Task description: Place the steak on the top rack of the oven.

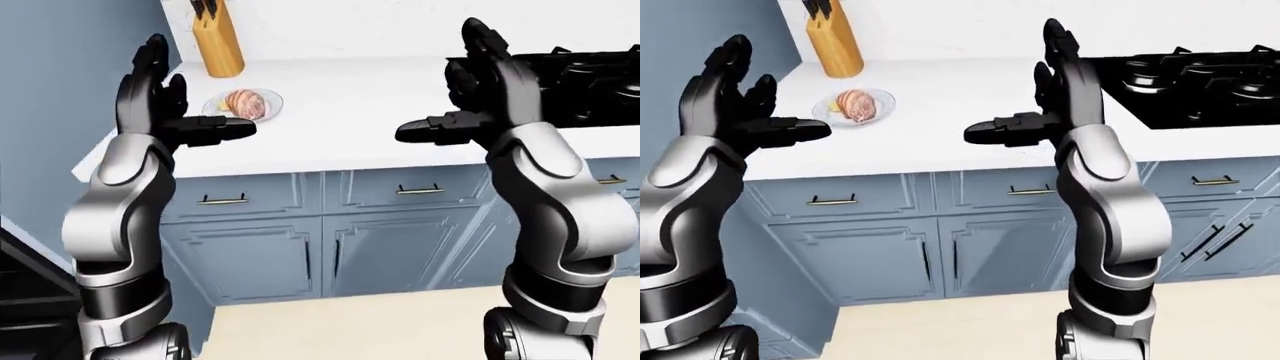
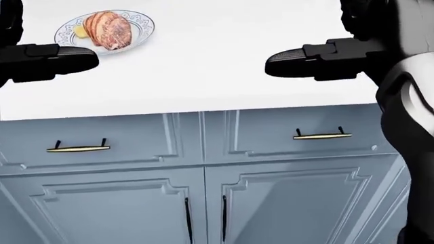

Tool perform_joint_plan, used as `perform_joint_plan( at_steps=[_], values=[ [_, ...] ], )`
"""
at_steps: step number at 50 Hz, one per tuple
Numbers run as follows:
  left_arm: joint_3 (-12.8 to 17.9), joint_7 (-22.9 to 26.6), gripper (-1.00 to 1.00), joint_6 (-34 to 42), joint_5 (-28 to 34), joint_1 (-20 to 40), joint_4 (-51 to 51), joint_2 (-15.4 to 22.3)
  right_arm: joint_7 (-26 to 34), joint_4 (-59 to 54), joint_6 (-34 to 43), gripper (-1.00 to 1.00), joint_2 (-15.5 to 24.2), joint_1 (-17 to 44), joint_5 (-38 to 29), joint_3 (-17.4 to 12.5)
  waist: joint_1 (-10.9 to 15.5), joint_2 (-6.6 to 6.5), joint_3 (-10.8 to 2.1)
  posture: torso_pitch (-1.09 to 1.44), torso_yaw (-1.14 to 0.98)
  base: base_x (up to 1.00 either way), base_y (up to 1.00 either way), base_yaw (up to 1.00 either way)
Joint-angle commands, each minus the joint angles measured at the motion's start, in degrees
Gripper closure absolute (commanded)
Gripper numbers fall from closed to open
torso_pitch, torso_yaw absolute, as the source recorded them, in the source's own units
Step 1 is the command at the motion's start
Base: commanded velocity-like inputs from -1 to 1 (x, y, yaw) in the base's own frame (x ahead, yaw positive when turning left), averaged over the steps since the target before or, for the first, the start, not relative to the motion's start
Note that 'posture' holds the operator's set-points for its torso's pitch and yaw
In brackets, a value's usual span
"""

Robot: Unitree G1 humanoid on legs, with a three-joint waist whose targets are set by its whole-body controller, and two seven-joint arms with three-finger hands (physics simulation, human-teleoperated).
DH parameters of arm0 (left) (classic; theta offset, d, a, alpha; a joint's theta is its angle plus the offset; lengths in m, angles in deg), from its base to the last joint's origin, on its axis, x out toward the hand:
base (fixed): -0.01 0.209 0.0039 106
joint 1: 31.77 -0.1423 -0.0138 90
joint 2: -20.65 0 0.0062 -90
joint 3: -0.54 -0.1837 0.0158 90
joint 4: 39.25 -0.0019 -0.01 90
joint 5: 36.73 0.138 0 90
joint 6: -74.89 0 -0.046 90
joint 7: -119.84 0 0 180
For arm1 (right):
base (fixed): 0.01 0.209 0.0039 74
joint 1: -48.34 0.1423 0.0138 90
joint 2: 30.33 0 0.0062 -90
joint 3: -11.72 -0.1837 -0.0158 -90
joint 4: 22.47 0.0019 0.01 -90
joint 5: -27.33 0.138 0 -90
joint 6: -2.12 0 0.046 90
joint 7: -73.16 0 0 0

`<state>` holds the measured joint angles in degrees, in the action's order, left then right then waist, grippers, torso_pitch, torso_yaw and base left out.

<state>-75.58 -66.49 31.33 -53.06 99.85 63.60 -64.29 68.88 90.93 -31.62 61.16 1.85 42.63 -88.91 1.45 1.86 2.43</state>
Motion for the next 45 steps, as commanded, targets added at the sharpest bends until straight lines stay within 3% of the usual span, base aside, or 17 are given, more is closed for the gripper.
perform_joint_plan(
  at_steps=[1, 2, 3, 4, 10, 15, 17, 18, 20, 29, 31, 33, 35, 36, 39, 42, 45],
  values=[
    [0.0, 0.1, -1.0, -1.2, -0.3, 1.7, 1.7, 0.3, 0.0, 0.7, -1.4, -1.0, 0.6, 1.0, -0.4, -0.7, -0.2, 0.85, -1.21, 0.0, 0.0, 0.26, 0.14, 0.0],
    [0.0, 0.1, -1.0, -0.9, -0.3, 1.8, 1.8, 0.3, 0.0, 0.7, -1.4, -1.0, 0.6, 1.1, -0.4, -0.8, -0.4, 3.17, -2.09, 0.0, 0.0, 0.26, 0.15, 0.0],
    [0.0, 0.1, -1.0, -1.1, -0.3, 1.7, 1.7, 0.3, 0.0, 0.7, -1.3, -1.0, 0.5, 1.2, -0.4, -0.8, -0.8, 0.51, -1.34, 0.0, 0.0, 0.25, 0.14, 0.0],
    [0.0, 0.1, -1.0, -1.3, -0.2, 1.7, 1.5, 0.3, 0.0, 0.6, -1.5, -1.0, 0.5, 1.1, -0.5, -0.7, -0.6, 1.74, -1.36, 0.0, 0.0, 0.26, 0.21, 0.0],
    [0.1, 0.2, -1.0, -1.7, -0.2, 1.6, 1.3, 0.3, 0.3, 0.7, -1.5, -1.0, 0.4, 0.9, -0.8, -0.6, -1.6, 0.48, -1.42, 0.0, 0.0, 0.26, 0.31, 0.0],
    [0.0, 0.3, -1.0, -1.7, -0.3, 1.7, 1.1, 0.4, 0.5, 0.9, -1.3, -1.0, 0.4, 1.0, -0.9, -0.5, -2.2, -3.51, -1.5, 0.0, 0.0, 0.24, 0.33, 0.0],
    [0.2, 0.3, -1.0, -1.6, -0.4, 1.7, 1.2, 0.5, 0.4, 1.0, -1.0, -1.0, 0.3, 1.2, -1.0, -0.6, -2.4, -7.02, -2.76, 0.0, 0.0, 0.21, 0.32, 0.0],
    [0.1, 0.3, -1.0, -1.7, -0.4, 1.7, 1.1, 0.5, 0.5, 0.8, -1.3, -1.0, 0.3, 1.1, -1.1, -0.5, -2.6, -6.69, -3.63, 0.0, 0.0, 0.2, 0.32, 0.0],
    [0.1, 0.2, -1.0, -1.2, -0.4, 1.9, 1.4, 0.5, 0.5, 0.8, -1.3, -1.0, 0.3, 1.1, -1.1, -0.5, -2.0, -6.82, -1.16, 0.0, 0.0, 0.21, 0.32, 0.0],
    [0.1, 0.0, -1.0, -1.2, -0.5, 1.8, 1.7, 0.4, 0.9, 0.8, -1.6, -1.0, 0.3, 0.9, -1.4, -0.5, -0.8, -1.4, -1.22, 0.0, 0.0, 0.17, 0.32, 0.0],
    [0.1, 0.0, -1.0, -1.2, -0.6, 1.9, 1.6, 0.4, 0.9, 0.8, -1.5, -1.0, 0.3, 1.0, -1.4, -0.5, -0.5, 0.61, -1.65, 0.0, 0.0, 0.15, 0.32, 0.0],
    [0.0, 0.0, -1.0, -1.3, -0.6, 1.8, 1.5, 0.4, 0.9, 1.0, -1.2, -1.0, 0.3, 1.0, -1.4, -0.5, -0.8, -0.12, -1.83, 0.0, 0.0, 0.15, 0.32, 0.0],
    [0.0, 0.1, -1.0, -1.6, -0.5, 1.7, 1.3, 0.4, 1.0, 1.0, -1.1, -1.0, 0.4, 1.0, -1.6, -0.4, -0.9, 1.47, -1.48, 0.0, 0.0, 0.13, 0.25, 0.0],
    [0.0, 0.2, -1.0, -2.0, -0.4, 1.6, 1.0, 0.3, 1.1, 0.9, -1.2, -1.0, 0.4, 0.9, -1.6, -0.4, -1.1, 1.09, -2.07, 0.0, 0.0, 0.09, 0.02, 0.0],
    [-0.1, 0.3, -1.0, -2.1, -0.4, 1.7, 0.9, 0.3, 1.2, 0.7, -1.4, -1.0, 0.3, 0.9, -1.8, -0.4, -1.4, -0.55, -0.67, 0.0, 0.0, 0.0, 0.0, 0.0],
    [0.0, 0.3, -1.0, -2.2, -0.4, 1.5, 1.0, 0.3, 1.3, 1.0, -1.4, -1.0, 0.3, 0.9, -1.9, -0.4, -2.2, -3.71, -0.82, 0.0, 0.0, 0.0, 0.0, 0.0],
    [0.0, 0.3, -1.0, -2.1, -0.5, 1.6, 1.0, 0.3, 1.2, 1.0, -1.4, -1.0, 0.2, 1.0, -2.1, -0.5, -1.5, -2.47, -1.13, 0.0, 0.0, 0.0, 0.0, 0.0]
  ],
)
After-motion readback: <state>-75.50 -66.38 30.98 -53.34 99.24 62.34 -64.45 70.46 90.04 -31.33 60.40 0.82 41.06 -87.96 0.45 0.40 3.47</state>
